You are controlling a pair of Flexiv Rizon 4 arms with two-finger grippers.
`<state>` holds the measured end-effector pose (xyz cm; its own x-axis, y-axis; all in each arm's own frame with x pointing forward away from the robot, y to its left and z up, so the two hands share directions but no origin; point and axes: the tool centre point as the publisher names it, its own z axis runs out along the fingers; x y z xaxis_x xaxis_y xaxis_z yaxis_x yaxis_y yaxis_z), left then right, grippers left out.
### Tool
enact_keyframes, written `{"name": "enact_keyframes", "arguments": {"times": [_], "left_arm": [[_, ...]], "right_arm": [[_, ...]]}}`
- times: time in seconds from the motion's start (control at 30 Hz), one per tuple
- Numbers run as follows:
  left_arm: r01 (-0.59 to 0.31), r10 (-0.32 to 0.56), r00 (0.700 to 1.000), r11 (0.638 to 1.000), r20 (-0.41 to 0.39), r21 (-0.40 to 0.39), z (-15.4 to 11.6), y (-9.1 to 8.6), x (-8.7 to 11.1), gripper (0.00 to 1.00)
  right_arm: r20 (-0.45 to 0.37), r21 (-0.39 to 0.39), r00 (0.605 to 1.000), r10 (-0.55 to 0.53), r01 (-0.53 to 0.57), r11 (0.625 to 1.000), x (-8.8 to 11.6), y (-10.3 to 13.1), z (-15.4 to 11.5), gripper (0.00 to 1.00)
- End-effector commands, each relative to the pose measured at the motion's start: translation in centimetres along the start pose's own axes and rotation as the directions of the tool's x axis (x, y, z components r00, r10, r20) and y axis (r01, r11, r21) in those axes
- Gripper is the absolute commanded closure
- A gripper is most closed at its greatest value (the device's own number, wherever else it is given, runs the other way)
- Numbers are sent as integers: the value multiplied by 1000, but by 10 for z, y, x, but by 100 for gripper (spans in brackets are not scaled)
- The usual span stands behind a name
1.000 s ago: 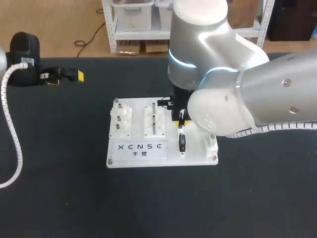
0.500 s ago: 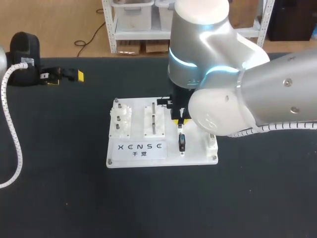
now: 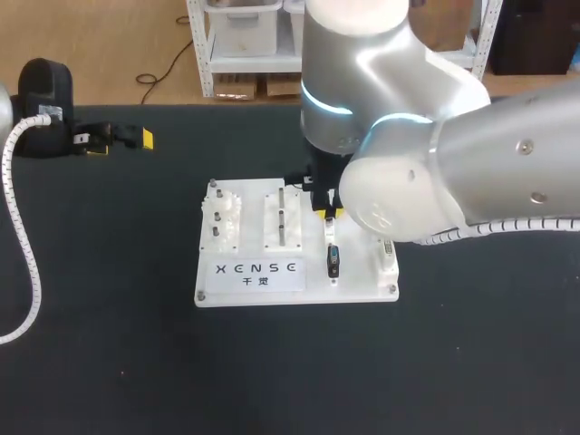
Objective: Insert the USB connector, Ethernet cable, and multi-pin plug into their matching sockets one by one.
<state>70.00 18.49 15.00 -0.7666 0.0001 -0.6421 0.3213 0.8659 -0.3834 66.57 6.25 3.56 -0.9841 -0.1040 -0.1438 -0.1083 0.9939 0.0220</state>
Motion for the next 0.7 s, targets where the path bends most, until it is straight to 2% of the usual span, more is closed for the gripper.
{"name": "enact_keyframes", "arguments": {"times": [0.03,0.27,0.53,0.7], "left_arm": [[0,0,1000,1000,0,0,0,0,0,0],[0,0,1000,1000,0,0,0,0,0,0],[0,0,1000,1000,0,0,0,0,0,0],[0,0,1000,1000,0,0,0,0,0,0]], "right_arm": [[7,-6,1000,0,0,1000,1,-6,-8,100],[29,-41,999,26,-24,999,1,-26,-16,100],[56,-26,996,64,-62,998,3,-58,-21,100],[66,-20,995,81,-79,997,5,-70,-22,100]]}}
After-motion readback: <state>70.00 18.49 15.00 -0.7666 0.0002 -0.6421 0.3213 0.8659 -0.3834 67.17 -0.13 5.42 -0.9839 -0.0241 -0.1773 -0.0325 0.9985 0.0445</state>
